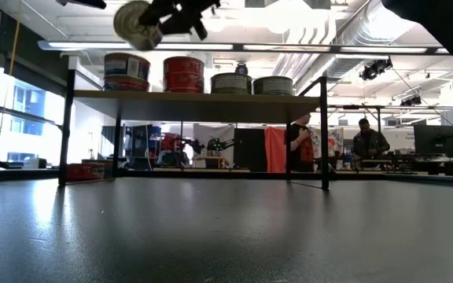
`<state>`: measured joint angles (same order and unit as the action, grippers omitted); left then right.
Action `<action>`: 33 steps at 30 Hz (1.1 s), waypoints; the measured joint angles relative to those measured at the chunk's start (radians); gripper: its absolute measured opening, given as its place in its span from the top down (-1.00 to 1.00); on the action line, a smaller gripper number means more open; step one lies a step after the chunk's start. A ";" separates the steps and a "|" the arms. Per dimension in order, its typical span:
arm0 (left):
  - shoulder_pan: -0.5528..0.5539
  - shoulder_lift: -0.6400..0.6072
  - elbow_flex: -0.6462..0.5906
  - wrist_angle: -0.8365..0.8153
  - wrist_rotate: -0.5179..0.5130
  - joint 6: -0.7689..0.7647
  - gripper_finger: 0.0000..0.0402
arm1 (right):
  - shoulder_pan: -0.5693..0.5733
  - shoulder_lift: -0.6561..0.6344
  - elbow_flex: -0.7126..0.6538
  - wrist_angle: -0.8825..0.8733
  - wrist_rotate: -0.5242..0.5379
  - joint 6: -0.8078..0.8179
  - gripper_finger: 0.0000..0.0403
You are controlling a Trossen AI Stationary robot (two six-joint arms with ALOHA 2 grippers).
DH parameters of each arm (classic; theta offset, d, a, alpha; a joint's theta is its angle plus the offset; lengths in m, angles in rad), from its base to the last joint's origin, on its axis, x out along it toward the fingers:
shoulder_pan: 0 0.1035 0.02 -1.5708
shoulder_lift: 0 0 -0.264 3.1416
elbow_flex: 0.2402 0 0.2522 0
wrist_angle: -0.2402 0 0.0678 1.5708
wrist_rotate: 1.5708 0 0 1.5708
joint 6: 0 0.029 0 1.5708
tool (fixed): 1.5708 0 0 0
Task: Stack canned seafood by type on shelf
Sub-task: Stack the right blue and red tuna can on top of the blue and red tuna cans on the shelf
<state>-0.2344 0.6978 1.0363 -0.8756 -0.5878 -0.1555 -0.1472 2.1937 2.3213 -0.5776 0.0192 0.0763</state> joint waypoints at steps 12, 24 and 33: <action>0.000 0.036 0.045 0.040 -0.070 0.108 -0.42 | 0.093 -0.034 0.000 -0.005 0.052 -0.220 0.16; 0.000 0.135 0.092 0.030 0.029 0.071 -0.43 | 0.145 -0.038 0.000 -0.034 0.102 -0.323 0.12; 0.000 0.200 0.092 0.031 0.040 0.136 -0.42 | 0.178 -0.038 0.000 -0.025 0.137 -0.372 0.10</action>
<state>-0.2344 0.8976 1.1282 -0.8442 -0.5476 -0.0191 0.0304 2.1559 2.3215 -0.6029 0.1562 -0.2956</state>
